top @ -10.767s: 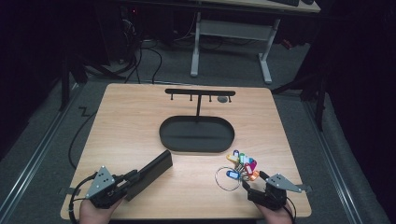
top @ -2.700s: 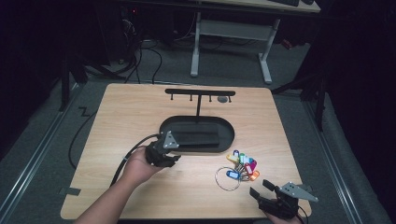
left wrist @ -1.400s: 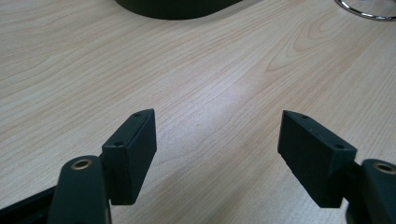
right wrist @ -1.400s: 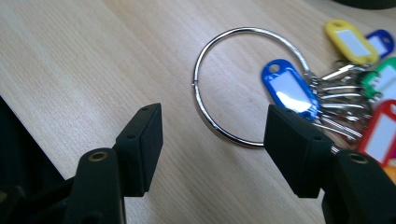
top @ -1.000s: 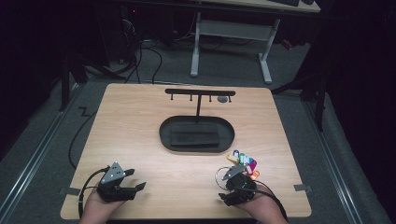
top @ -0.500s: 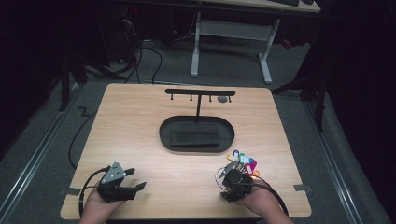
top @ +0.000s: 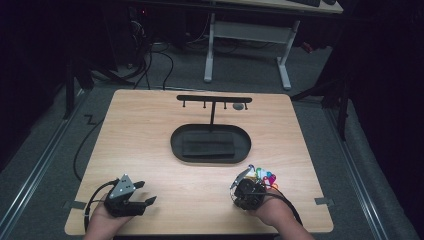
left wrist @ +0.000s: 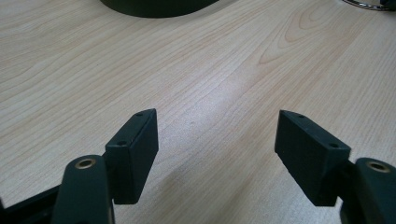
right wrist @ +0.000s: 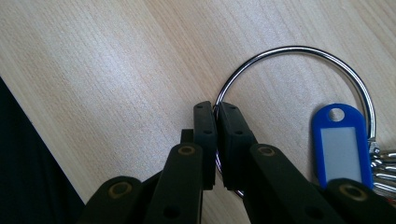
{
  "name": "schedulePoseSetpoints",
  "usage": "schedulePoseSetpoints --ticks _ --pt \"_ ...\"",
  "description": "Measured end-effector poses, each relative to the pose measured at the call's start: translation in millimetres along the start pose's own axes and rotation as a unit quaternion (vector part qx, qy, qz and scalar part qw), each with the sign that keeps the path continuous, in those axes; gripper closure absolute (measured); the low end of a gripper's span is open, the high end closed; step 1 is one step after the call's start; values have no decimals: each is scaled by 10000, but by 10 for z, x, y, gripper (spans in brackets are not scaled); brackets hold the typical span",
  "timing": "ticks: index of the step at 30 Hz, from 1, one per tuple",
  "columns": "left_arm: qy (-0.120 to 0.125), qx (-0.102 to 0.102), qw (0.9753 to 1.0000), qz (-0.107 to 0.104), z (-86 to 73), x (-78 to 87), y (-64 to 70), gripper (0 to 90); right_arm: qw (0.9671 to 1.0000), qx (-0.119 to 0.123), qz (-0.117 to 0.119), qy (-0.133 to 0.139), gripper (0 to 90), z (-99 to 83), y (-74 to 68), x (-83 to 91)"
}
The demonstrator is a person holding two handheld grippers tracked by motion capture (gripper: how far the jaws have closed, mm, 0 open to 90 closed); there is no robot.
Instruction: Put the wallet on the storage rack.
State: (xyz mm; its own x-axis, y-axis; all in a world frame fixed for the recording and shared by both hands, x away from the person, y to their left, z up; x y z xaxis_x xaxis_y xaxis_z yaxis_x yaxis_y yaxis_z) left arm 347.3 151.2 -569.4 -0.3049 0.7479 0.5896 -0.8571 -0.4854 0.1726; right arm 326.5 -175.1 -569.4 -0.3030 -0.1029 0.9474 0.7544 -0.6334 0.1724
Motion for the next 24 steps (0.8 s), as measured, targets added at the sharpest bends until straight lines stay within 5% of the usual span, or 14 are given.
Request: schedulePoseSetpoints --ticks 3,10,24 --pt "-14 -14 10000 -6 -2 5 10 308 9998 127 -105 -52 873 11 -11 3" --pt "-68 -54 10000 -10 -11 -12 12 308 9995 -116 -185 245 874 115 86 226" --pt "-118 -118 9999 8 -17 -21 18 308 9931 -533 -871 585 874 122 423 503"
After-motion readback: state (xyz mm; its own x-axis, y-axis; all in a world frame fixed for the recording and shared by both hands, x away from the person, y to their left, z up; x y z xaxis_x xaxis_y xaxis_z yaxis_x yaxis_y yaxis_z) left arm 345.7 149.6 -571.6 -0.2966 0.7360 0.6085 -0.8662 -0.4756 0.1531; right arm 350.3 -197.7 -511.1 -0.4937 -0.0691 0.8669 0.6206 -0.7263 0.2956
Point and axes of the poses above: each handheld gripper's, and its own axes: x roughly backward along the jaws, z roughly out of its top, y roughly to its right, the point moved 8 cm from there along -x, roughly forward along the jaws, and after that the axes turned 12 degrees about -z, right-handed, at the moved point
